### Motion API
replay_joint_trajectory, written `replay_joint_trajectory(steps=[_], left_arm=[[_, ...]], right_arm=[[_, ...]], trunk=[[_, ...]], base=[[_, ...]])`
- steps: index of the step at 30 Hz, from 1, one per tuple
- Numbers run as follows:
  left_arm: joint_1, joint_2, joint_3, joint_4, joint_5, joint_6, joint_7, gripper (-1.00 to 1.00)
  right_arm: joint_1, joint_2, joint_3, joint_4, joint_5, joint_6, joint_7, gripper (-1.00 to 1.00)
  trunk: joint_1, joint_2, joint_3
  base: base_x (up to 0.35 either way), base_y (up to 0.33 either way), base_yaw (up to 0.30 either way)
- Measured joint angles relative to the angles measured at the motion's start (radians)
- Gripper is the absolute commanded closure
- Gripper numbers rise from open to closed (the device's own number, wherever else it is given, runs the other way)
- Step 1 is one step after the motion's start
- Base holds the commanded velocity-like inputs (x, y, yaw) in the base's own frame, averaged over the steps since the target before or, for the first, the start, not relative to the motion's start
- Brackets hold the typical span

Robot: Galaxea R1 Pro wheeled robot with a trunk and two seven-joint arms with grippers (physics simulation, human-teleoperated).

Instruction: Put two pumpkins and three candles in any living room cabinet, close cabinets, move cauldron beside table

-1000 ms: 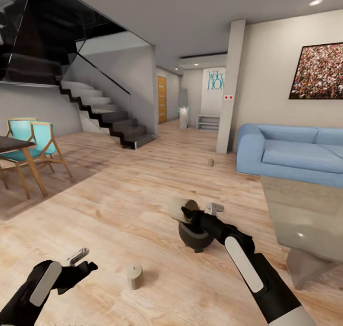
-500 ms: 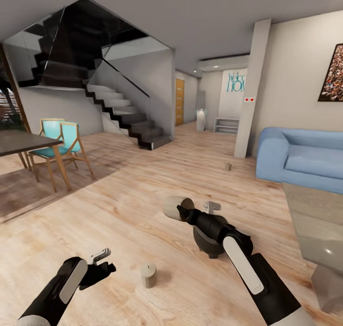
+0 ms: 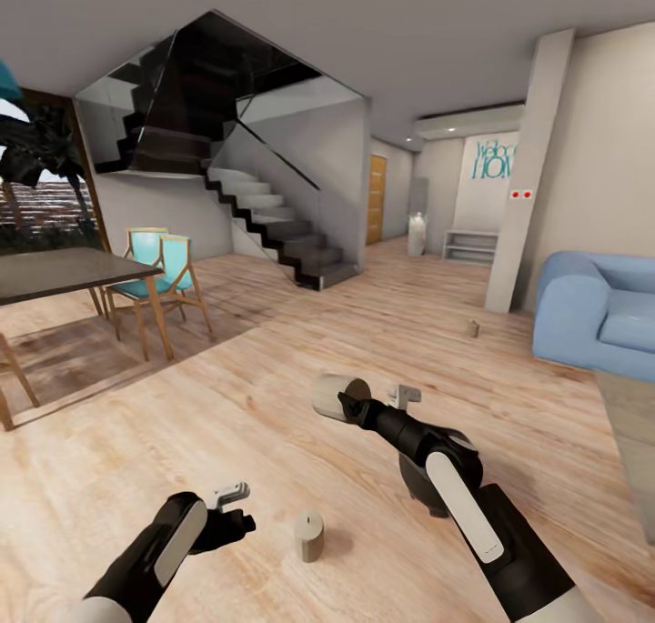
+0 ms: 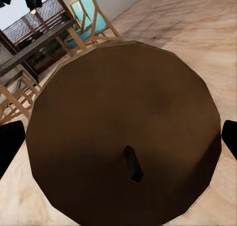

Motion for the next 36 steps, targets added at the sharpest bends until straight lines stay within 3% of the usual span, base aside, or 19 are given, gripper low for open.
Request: replay_joint_trajectory(steps=[5, 21, 27, 36], left_arm=[[-0.001, -0.005, -0.034, 0.001, -0.004, 0.000, 0.000, -1.00], [-0.001, 0.002, -0.036, -0.001, -0.004, 0.000, 0.000, -1.00], [-0.001, 0.003, -0.036, -0.001, -0.004, 0.000, 0.000, -1.00], [0.000, 0.004, -0.036, -0.001, -0.004, 0.000, 0.000, -1.00]], right_arm=[[0.000, -0.002, -0.003, 0.004, -0.026, -0.002, 0.000, 1.00], [0.000, -0.002, -0.005, 0.012, -0.030, -0.003, 0.001, 1.00], [0.000, -0.002, -0.005, 0.012, -0.029, -0.003, 0.002, 1.00], [0.000, -0.002, -0.006, 0.015, -0.029, -0.003, 0.002, 1.00]], trunk=[[0.000, 0.000, 0.003], [0.000, 0.000, 0.020], [0.000, 0.000, 0.026], [0.000, 0.000, 0.028]], base=[[0.263, 0.060, -0.122], [0.102, 0.018, -0.226], [0.285, 0.000, -0.207], [0.332, 0.000, -0.022]])
